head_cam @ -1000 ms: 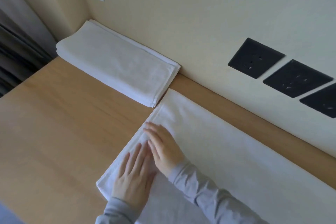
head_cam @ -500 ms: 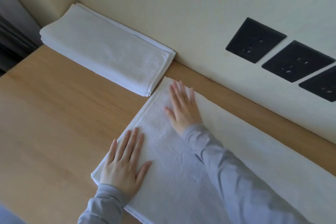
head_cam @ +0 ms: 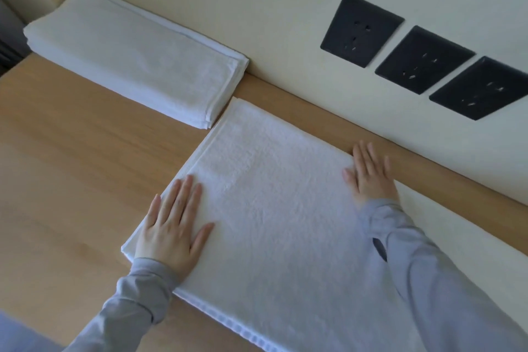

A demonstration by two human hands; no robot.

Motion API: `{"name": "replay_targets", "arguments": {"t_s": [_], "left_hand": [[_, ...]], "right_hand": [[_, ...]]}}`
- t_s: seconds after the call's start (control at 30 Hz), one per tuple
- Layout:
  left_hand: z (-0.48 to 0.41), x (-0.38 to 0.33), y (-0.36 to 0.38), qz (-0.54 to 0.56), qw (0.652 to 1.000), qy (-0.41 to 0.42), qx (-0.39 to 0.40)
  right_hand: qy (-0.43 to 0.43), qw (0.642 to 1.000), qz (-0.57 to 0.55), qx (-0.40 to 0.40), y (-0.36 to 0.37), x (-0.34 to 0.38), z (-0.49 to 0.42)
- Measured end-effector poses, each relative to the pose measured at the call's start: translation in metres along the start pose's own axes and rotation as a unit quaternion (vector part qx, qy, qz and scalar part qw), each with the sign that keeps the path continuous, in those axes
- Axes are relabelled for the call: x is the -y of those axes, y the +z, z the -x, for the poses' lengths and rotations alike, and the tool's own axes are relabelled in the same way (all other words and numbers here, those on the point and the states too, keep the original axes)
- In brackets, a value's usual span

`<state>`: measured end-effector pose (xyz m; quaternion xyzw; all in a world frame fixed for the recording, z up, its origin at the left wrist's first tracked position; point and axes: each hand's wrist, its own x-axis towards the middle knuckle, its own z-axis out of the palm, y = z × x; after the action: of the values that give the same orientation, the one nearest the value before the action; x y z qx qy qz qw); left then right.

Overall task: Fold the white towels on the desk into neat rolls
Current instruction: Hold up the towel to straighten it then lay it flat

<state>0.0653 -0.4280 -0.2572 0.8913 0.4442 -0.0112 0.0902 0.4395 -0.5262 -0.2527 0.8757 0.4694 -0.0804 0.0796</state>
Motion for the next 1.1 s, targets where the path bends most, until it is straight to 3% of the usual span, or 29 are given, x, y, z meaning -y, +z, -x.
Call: {"name": "replay_targets", "arguments": {"t_s": [0.07,0.17,0.3,0.47,0.57,0.7,0.83,0.97,1.1], "left_hand": [[0.002,-0.003,-0.002,0.003,1.000,-0.008,-0.001],[-0.002,-0.024,-0.005,0.044,0.998,-0.030,-0.022],[-0.018,-0.066,-0.004,0.059,0.995,0.076,-0.028],[-0.023,-0.061,0.007,0.031,0.995,0.094,-0.016],[-0.024,-0.061,0.011,0.025,0.996,0.084,-0.014],[-0.024,-0.063,0.012,0.010,0.996,0.083,-0.012],[-0.024,-0.065,0.012,0.003,0.997,0.076,-0.004],[-0.022,-0.075,0.010,0.020,0.999,0.050,-0.006],[-0.002,-0.109,0.012,0.057,0.996,0.074,0.007]], "right_hand": [[0.007,0.999,-0.023,-0.046,-0.003,0.026,0.011],[-0.058,0.987,-0.107,-0.106,-0.007,0.092,0.052],[-0.150,0.978,-0.108,-0.099,0.013,0.161,0.120],[-0.189,0.975,-0.107,-0.050,0.026,0.097,0.122],[-0.106,0.992,-0.041,-0.050,0.028,0.002,0.098],[0.097,0.994,-0.047,-0.012,0.029,-0.105,0.075],[0.170,0.985,-0.030,-0.017,0.023,-0.098,0.076],[0.036,0.989,-0.105,-0.098,0.013,0.004,0.118],[-0.075,0.985,-0.133,-0.084,0.030,0.086,0.183]]}}
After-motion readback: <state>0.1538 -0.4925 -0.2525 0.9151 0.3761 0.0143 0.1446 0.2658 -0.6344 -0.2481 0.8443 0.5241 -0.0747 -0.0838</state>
